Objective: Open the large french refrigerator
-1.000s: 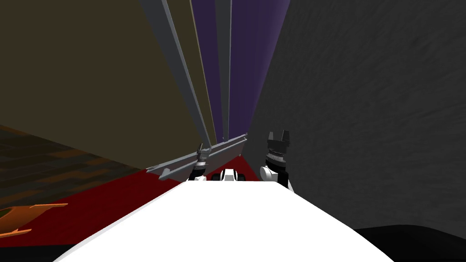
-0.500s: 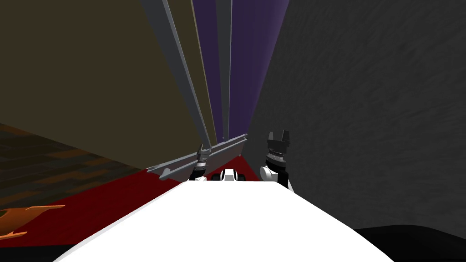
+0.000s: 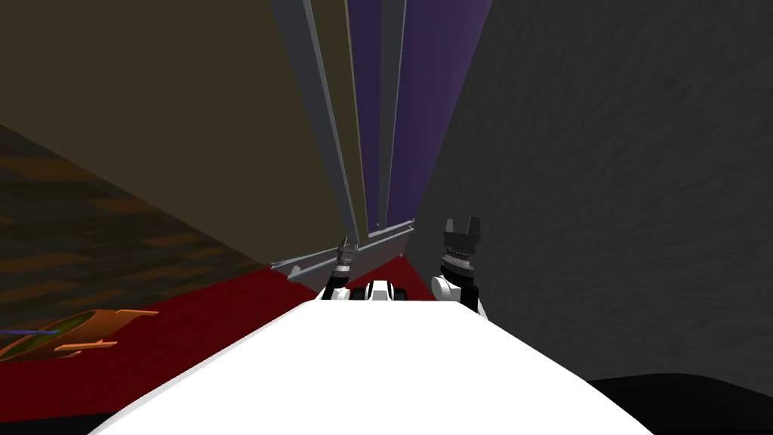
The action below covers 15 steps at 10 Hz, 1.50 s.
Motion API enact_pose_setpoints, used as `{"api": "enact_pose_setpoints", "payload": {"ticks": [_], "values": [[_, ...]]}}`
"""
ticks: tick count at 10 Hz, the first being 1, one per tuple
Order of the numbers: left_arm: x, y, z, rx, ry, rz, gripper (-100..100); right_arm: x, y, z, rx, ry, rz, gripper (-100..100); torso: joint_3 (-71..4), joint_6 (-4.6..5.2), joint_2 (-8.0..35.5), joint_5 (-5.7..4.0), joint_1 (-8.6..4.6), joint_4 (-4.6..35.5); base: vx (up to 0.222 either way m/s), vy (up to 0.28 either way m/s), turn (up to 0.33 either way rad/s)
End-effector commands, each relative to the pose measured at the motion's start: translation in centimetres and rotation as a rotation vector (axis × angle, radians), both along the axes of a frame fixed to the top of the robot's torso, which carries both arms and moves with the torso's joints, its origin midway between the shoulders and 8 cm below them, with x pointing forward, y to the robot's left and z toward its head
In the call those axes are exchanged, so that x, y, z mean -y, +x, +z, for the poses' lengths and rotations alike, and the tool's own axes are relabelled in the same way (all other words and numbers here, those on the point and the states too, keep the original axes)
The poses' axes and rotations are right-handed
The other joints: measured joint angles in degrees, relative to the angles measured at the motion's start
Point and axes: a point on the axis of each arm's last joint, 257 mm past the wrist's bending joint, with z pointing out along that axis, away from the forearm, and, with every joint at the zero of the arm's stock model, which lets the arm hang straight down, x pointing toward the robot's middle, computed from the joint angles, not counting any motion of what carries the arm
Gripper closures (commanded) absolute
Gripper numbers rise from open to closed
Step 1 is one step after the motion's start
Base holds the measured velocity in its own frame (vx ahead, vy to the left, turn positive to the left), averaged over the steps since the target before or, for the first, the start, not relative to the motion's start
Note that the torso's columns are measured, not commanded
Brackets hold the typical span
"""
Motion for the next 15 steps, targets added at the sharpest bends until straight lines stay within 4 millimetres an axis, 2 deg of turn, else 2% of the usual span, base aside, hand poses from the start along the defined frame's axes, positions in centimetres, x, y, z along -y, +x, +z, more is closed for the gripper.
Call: {"api": "enact_pose_setpoints", "payload": {"ticks": [1, 2, 3, 4, 5, 7, 8, 10, 11, 13, 14, 15], "values": [[2.8, 1.6, -0.4, 0.002, -0.009, -0.061, 100, 0.0, 0.0, 0.0, 0.000, 0.000, 0.000, 0, -0.2, 0.00, -0.3, -0.02, -0.09, -0.1, -0.109, 0.069, 0.182], [3.1, 2.1, -0.5, 0.003, -0.005, -0.067, 100, 0.0, 0.0, 0.0, 0.000, 0.000, 0.000, 0, -0.2, 0.02, -0.3, 0.02, -0.04, -0.2, -0.103, 0.081, 0.064], [5.6, 2.8, -0.7, -0.005, -0.014, -0.121, 100, 0.0, 0.0, 0.0, 0.000, 0.000, 0.000, 0, -0.2, 0.00, -0.2, 0.02, 0.03, -0.1, -0.120, 0.100, 0.149], [5.9, 3.4, -0.4, 0.004, -0.010, -0.128, 100, 0.0, 0.0, 0.0, 0.000, 0.000, 0.000, 0, -0.1, 0.06, -0.1, 0.02, 0.02, -0.1, -0.109, 0.077, 0.077], [8.4, 3.9, -0.3, 0.002, -0.018, -0.183, 100, 0.0, 0.0, 0.0, 0.000, 0.000, 0.000, 0, -0.1, 0.05, -0.2, 0.00, -0.08, -0.1, -0.145, 0.081, 0.172], [8.8, 4.5, -0.3, 0.003, -0.011, -0.191, 100, 0.0, 0.0, 0.0, 0.000, 0.000, 0.000, 0, -0.1, 0.01, -0.1, 0.01, 0.03, 0.0, -0.088, 0.077, 0.031], [11.4, 5.1, -0.5, -0.006, -0.013, -0.249, 100, 0.0, 0.0, 0.0, 0.000, 0.000, 0.000, 0, -0.2, 0.04, -0.3, -0.01, -0.09, 0.0, -0.084, 0.106, 0.180], [11.7, 5.4, -0.1, 0.002, -0.010, -0.254, 100, 0.0, 0.0, 0.0, 0.000, 0.000, 0.000, 0, -0.1, 0.04, -0.1, 0.03, -0.01, 0.0, -0.067, 0.060, 0.028], [14.3, 5.7, -0.7, -0.017, -0.008, -0.311, 100, 0.0, 0.0, 0.0, 0.000, 0.000, 0.000, 0, -0.1, 0.07, -0.2, -0.03, -0.22, 0.0, -0.096, 0.084, 0.156], [14.7, 6.2, 0.2, 0.001, -0.005, -0.319, 100, 0.0, 0.0, 0.0, 0.000, 0.000, 0.000, 0, 0.0, 0.13, 0.0, 0.02, -0.12, 0.1, -0.076, 0.063, 0.037], [17.2, 6.2, -0.1, -0.012, -0.005, -0.373, 100, 0.0, 0.0, 0.0, 0.000, 0.000, 0.000, 0, -0.1, 0.11, -0.1, -0.02, -0.24, 0.1, -0.077, 0.102, 0.177], [17.5, 6.7, 0.1, -0.008, 0.003, -0.381, 100, 0.0, 0.0, 0.0, 0.000, 0.000, 0.000, 0, 0.0, 0.13, 0.0, 0.02, -0.08, 0.1, -0.086, 0.093, 0.081]]}}
